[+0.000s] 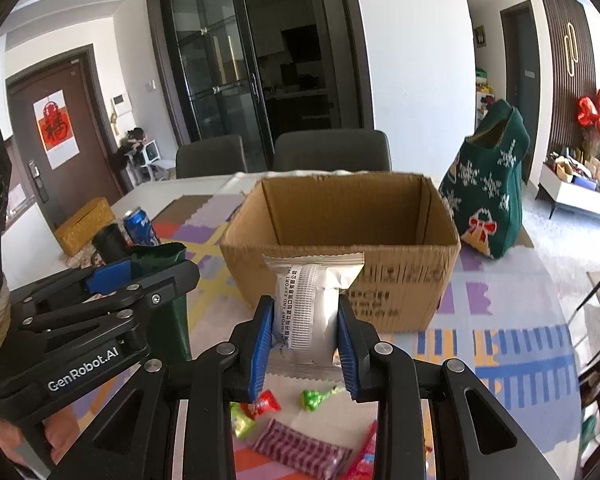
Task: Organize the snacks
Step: 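Lift both held packets and carry them over the cardboard box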
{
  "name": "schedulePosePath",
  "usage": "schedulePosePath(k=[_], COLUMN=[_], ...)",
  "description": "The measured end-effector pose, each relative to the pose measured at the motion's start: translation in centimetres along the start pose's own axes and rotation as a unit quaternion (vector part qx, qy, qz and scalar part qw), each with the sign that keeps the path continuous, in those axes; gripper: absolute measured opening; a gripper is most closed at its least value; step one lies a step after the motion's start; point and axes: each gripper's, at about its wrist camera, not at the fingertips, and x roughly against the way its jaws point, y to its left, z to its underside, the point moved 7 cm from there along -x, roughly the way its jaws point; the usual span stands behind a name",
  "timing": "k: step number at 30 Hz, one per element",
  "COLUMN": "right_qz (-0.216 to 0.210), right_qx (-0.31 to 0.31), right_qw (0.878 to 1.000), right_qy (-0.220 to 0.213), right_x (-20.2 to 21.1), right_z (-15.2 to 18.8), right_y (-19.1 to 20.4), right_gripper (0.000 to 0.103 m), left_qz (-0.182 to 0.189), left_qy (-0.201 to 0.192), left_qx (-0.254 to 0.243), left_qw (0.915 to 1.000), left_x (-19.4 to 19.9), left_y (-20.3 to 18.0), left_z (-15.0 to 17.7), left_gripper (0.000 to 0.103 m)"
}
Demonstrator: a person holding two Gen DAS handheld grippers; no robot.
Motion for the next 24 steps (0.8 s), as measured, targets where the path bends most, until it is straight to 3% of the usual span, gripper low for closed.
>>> schedulePosePath(k=[13, 24], right_qz=[0.010, 0.017], right_qx=[0.007, -0.001], right_qw=[0.999, 0.999], right_qy=[-0.030, -0.027], right_x=[-1.3, -3.9], right_z=[-4.9, -7.3], right_y=[-0.9, -2.6], right_gripper=[0.031, 0.031], left_qz=[-0.003, 0.005], left_qy=[-0.037, -0.034], left_qx=[-0.027, -0.039], left_qw=[0.9990, 0.9986], left_x=[-1.6, -5.1], left_y=[0.3, -0.2], left_z=[-5.1, -7.8], left_gripper=[0.043, 0.043])
